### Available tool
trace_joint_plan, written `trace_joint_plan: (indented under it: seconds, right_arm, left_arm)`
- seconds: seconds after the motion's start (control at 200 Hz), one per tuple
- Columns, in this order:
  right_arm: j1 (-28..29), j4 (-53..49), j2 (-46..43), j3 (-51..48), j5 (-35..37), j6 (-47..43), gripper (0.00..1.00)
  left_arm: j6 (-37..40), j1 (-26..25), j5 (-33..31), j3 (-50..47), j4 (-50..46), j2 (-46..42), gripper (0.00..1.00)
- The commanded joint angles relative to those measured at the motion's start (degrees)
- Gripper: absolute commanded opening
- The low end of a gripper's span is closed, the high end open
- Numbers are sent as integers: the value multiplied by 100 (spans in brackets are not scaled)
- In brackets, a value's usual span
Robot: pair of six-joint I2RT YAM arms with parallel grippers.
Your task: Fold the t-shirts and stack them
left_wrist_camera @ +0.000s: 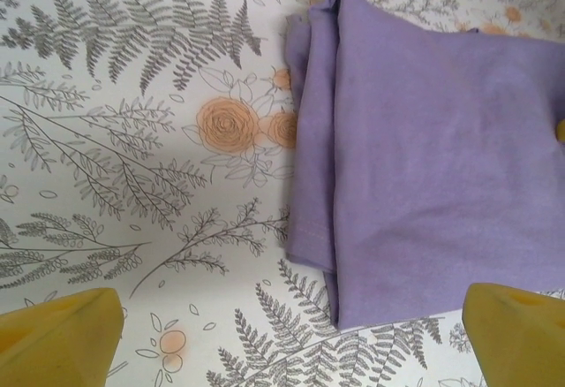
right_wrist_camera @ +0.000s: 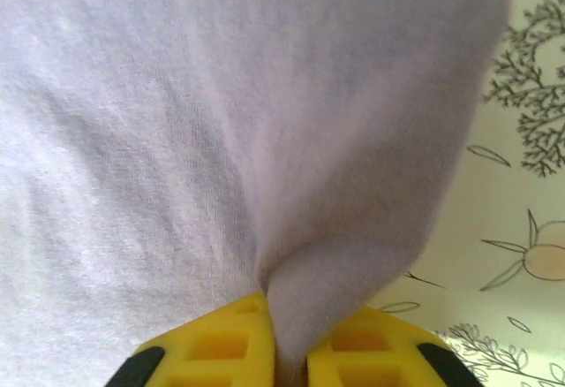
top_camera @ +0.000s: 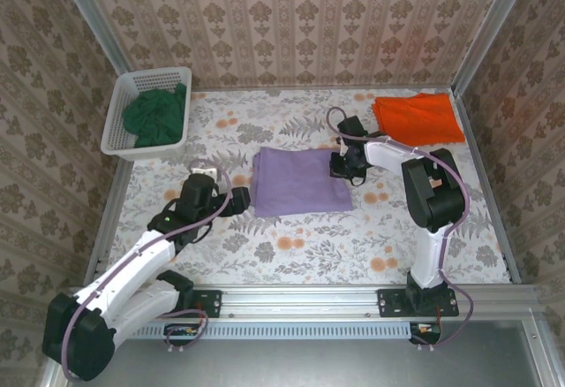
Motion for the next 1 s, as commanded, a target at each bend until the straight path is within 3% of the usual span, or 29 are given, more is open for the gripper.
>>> trace_joint_plan:
  seconds: [0.0, 0.27, 0.73, 0.995]
  right_arm:
    - [-10, 227, 113, 366, 72, -151, 2]
    - [-278, -375, 361, 1547, 1567, -1203, 0]
    - [-791, -1100, -132, 2601, 3325, -2626, 0]
    - [-1203, -982, -294, 2914, 3551, -3055, 0]
  left_arm:
    - [-10, 115, -53, -145, 115, -211, 100]
    - [-182, 218, 12, -315, 54, -677, 100]
    - [-358, 324, 33, -497, 100, -1082, 100]
    - [-441, 321, 107, -554, 204, -1043, 100]
